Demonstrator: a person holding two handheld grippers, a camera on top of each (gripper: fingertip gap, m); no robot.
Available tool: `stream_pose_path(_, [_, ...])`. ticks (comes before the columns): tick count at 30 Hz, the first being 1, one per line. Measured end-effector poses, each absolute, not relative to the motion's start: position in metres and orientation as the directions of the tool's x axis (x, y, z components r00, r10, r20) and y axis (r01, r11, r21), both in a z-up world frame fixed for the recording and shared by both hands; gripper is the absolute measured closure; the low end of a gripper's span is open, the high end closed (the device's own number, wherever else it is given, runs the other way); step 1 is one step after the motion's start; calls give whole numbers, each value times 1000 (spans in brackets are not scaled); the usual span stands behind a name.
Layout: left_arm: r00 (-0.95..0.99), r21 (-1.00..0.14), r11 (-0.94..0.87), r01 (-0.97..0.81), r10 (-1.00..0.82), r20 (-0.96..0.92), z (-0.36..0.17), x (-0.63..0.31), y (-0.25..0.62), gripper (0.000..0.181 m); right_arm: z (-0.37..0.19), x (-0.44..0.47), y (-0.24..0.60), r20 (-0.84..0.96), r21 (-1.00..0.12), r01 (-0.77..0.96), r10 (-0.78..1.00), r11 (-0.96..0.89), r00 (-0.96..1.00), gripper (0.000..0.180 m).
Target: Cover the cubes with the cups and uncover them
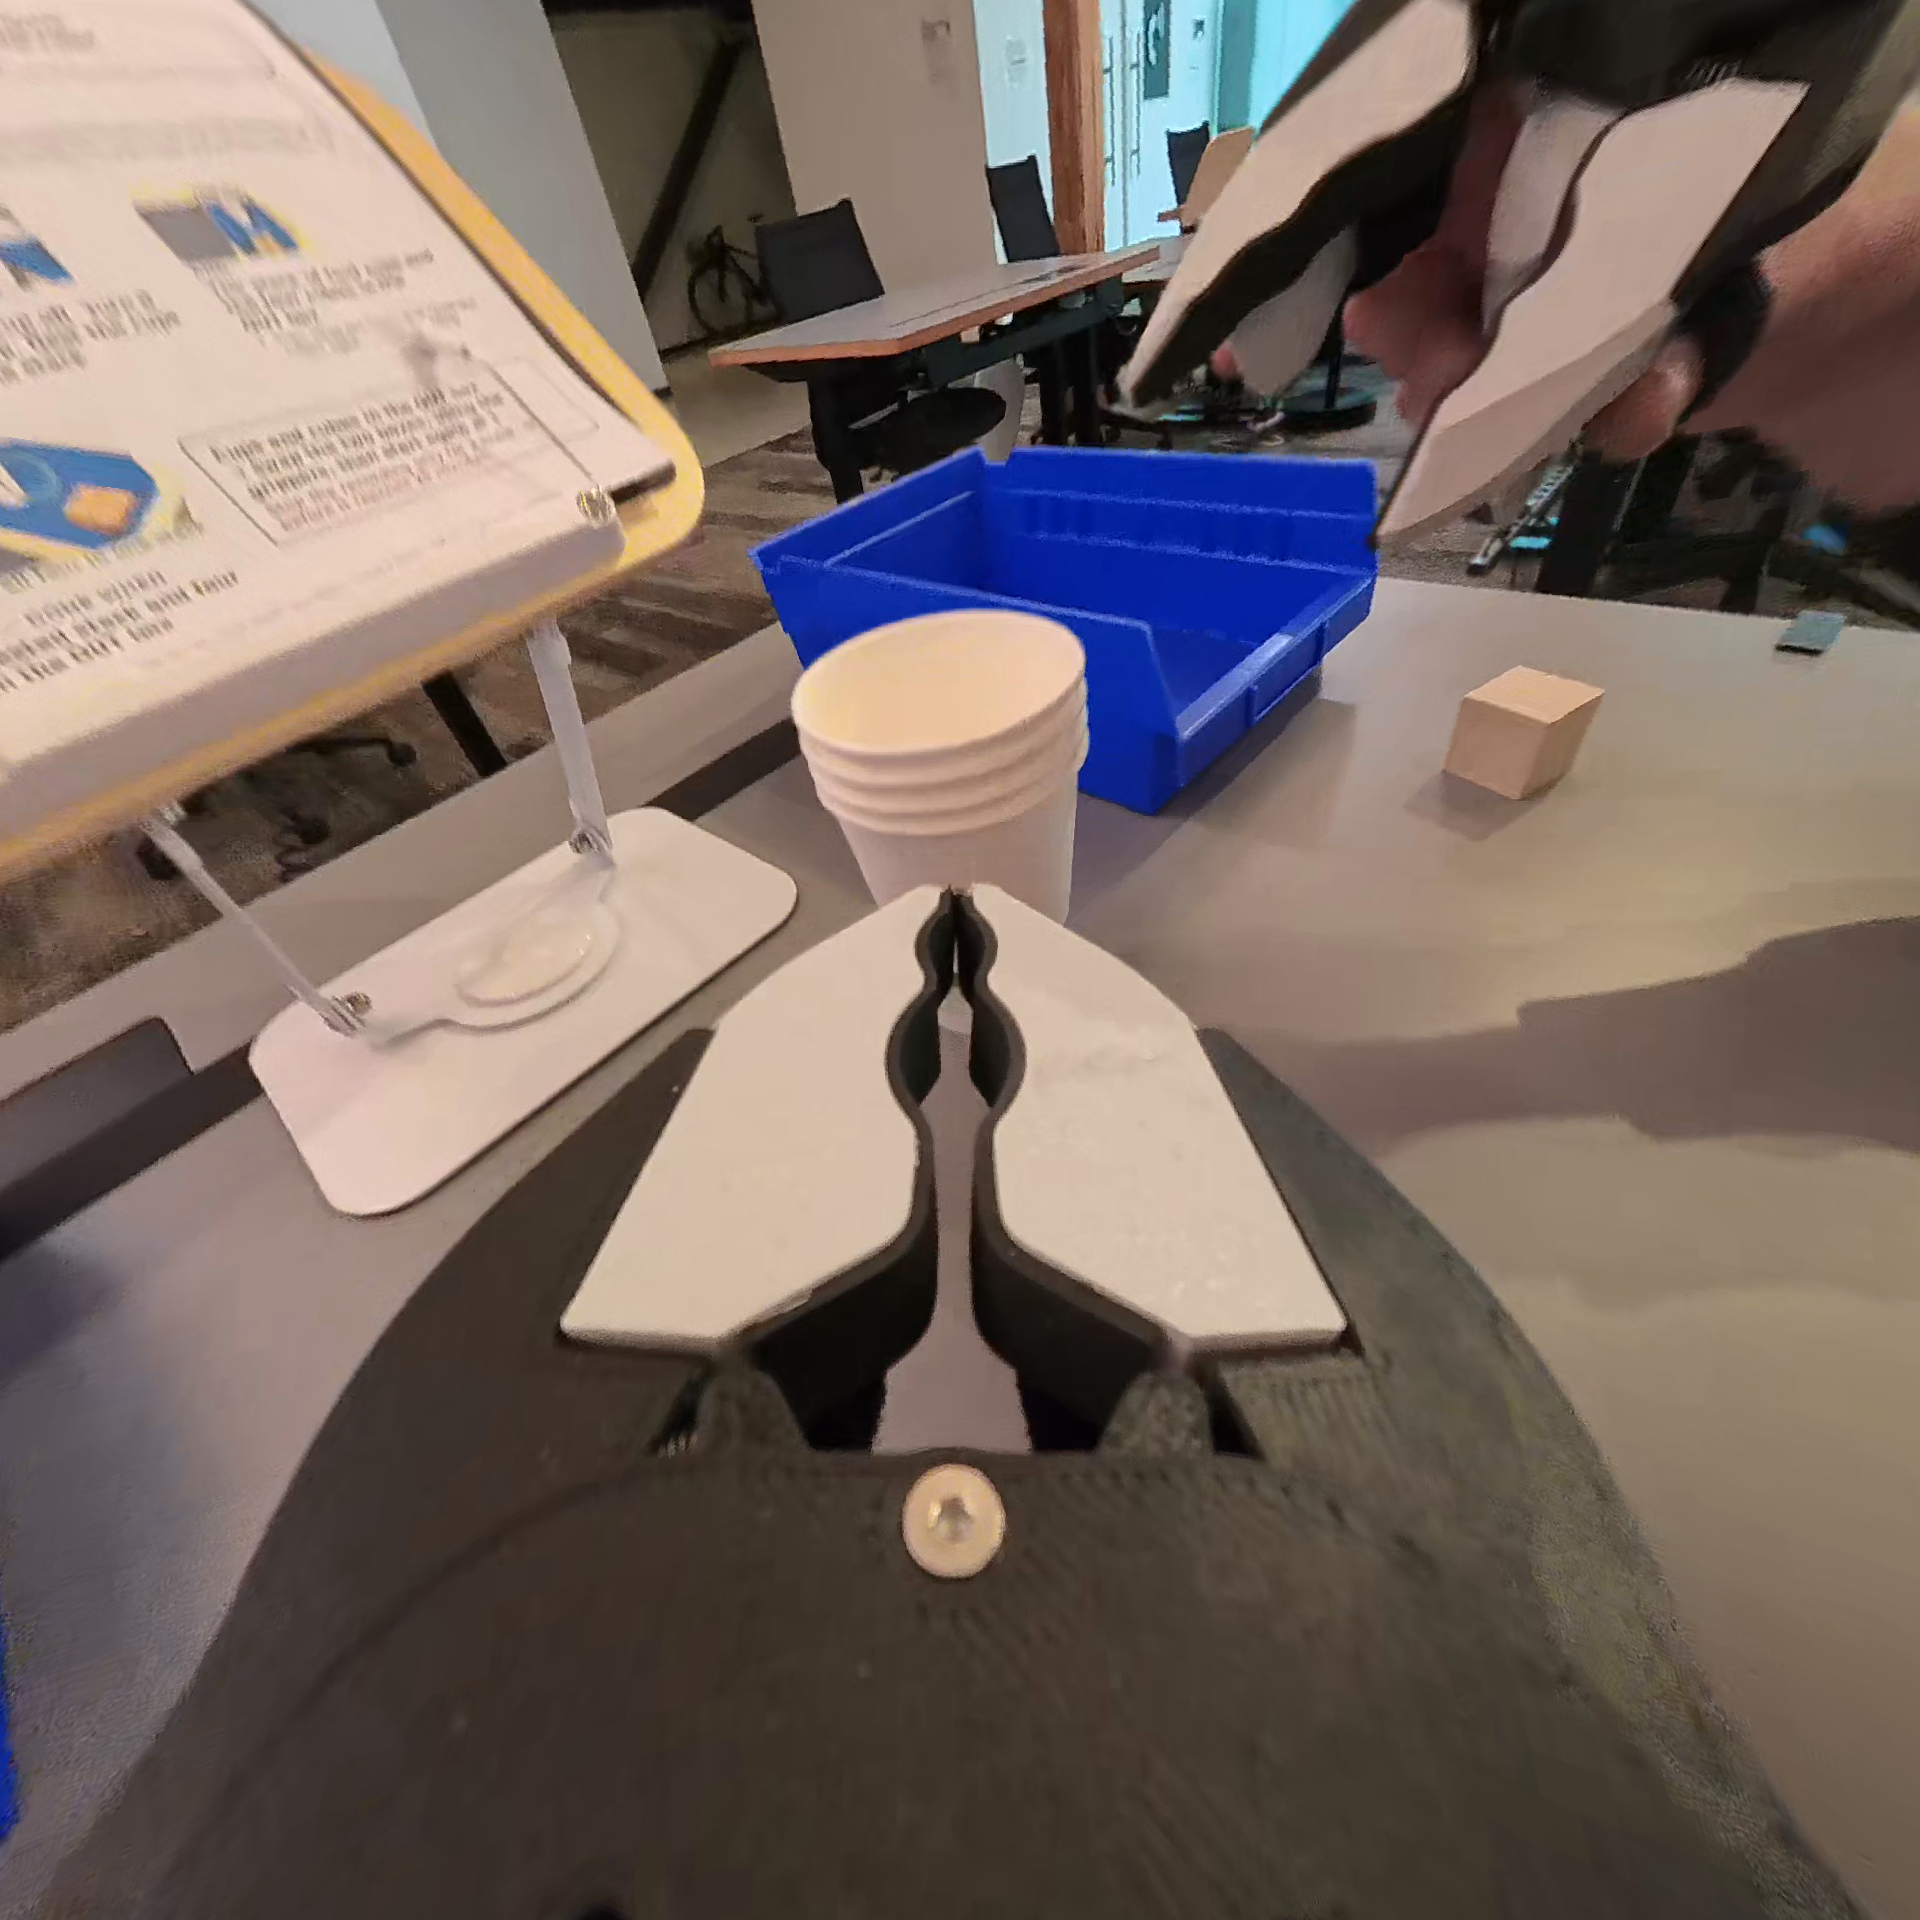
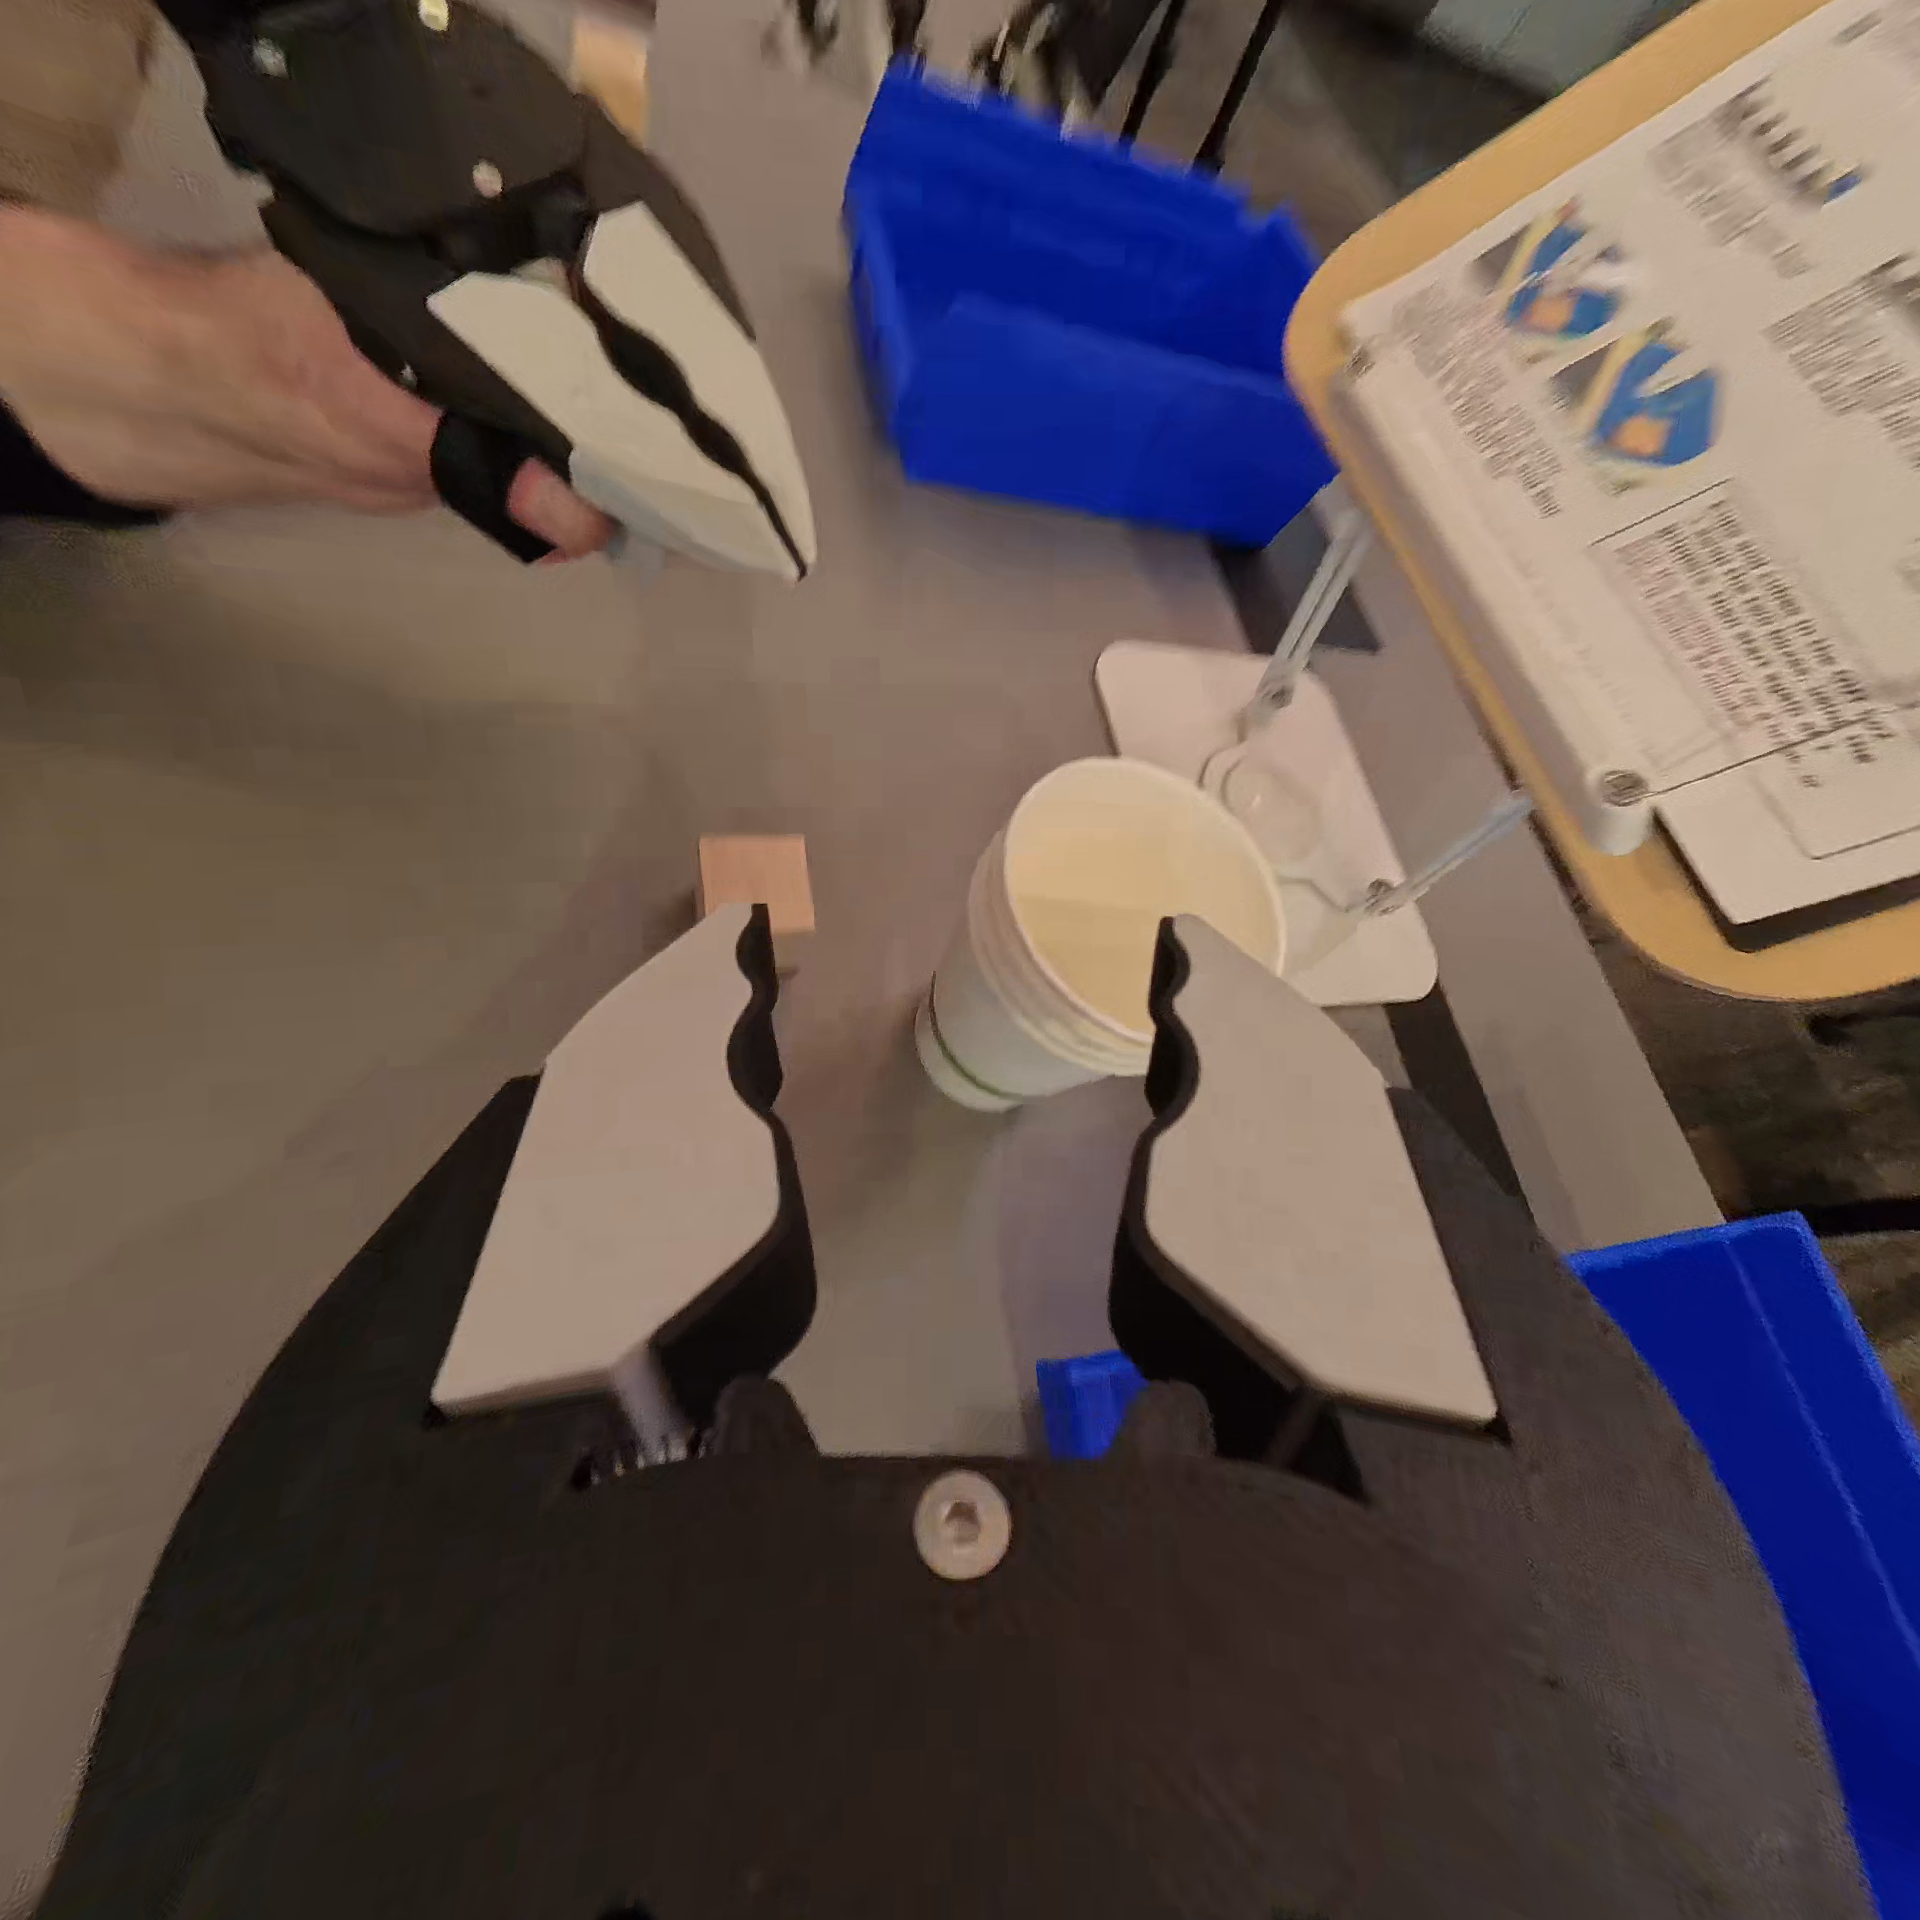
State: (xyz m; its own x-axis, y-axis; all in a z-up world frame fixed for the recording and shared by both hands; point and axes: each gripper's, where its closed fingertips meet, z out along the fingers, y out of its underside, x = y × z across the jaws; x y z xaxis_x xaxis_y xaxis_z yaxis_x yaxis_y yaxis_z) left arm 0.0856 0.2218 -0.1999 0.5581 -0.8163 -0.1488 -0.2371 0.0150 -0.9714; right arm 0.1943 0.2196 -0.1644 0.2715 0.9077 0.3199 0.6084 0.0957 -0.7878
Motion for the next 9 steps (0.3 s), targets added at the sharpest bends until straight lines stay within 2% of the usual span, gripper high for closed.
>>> stream_pose_path(5, [596,-974,1,-228,-791,-140,-227,93,232,181,-190,186,234,344,-517,845,937,137,58,118])
stream_pose_path(9, [600,-975,-16,-221,-790,-123,-236,94,235,181,-214,178,252,315,-304,938,947,166,-66,119])
